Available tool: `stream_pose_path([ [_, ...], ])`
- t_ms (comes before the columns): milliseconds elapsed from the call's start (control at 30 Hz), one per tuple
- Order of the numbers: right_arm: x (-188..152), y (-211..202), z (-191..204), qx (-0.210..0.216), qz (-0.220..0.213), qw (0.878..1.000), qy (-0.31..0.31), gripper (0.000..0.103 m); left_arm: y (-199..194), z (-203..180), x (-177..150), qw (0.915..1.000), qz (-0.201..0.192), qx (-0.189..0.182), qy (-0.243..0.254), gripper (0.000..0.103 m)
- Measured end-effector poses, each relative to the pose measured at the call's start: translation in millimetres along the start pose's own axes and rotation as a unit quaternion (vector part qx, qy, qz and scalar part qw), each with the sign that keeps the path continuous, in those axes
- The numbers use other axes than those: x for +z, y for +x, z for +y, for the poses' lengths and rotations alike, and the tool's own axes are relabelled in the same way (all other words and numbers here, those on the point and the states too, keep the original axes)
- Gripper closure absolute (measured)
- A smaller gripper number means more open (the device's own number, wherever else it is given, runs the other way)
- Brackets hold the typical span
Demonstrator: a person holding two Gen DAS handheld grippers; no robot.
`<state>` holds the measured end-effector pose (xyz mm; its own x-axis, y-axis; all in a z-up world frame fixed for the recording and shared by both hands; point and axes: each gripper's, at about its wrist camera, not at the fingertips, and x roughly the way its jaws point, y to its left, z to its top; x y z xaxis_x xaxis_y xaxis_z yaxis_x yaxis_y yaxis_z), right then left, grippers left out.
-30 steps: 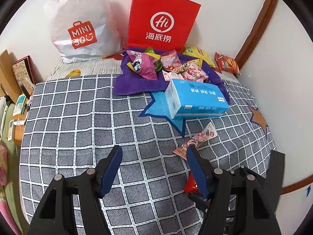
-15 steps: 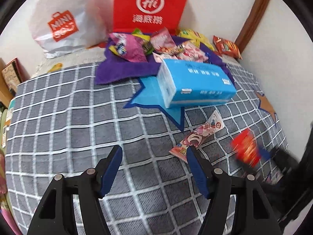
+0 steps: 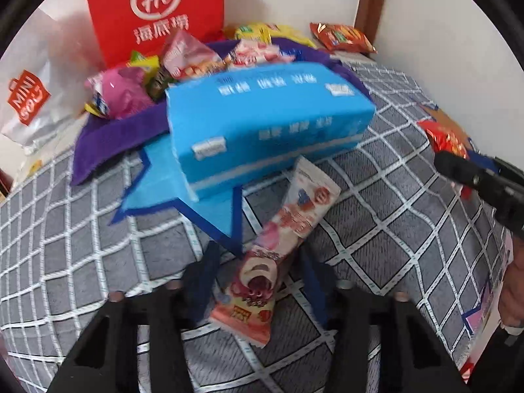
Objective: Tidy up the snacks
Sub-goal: 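Grasp the red candy packet with the right tool while the left grasps the white ice-cream-bar packet, then lift the red packet and ice-cream-bar packet up with both tools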
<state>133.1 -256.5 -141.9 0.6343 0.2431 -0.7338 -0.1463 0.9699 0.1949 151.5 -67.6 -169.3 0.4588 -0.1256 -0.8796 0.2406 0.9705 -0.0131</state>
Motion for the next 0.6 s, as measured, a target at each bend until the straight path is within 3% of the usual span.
stream_pose_path([
  [133,1.5,10.6,5.9,0.004,0.006,1.0,-0.008,0.059,-7.6,3.7,-5.1,0.9999,-0.014,-0.01,0.0,0.08],
  [233,1.5,19.5,12.6,0.004,0.011,1.0,-0.02,0.059,-17.6,20.9,-12.7,0.9995,-0.017,-0.002,-0.027,0.082],
  [467,0.4,42.1,16.3,0.0,0.023,1.0,-0.019,0.059,-31.2,68.3,-25.8,0.9934,-0.036,0.061,-0.09,0.082],
  [600,0.3,53.8,21.6,0.002,0.028,0.999,-0.021,0.059,-23.3,86.4,-27.9,0.9918,-0.03,0.047,-0.115,0.082],
])
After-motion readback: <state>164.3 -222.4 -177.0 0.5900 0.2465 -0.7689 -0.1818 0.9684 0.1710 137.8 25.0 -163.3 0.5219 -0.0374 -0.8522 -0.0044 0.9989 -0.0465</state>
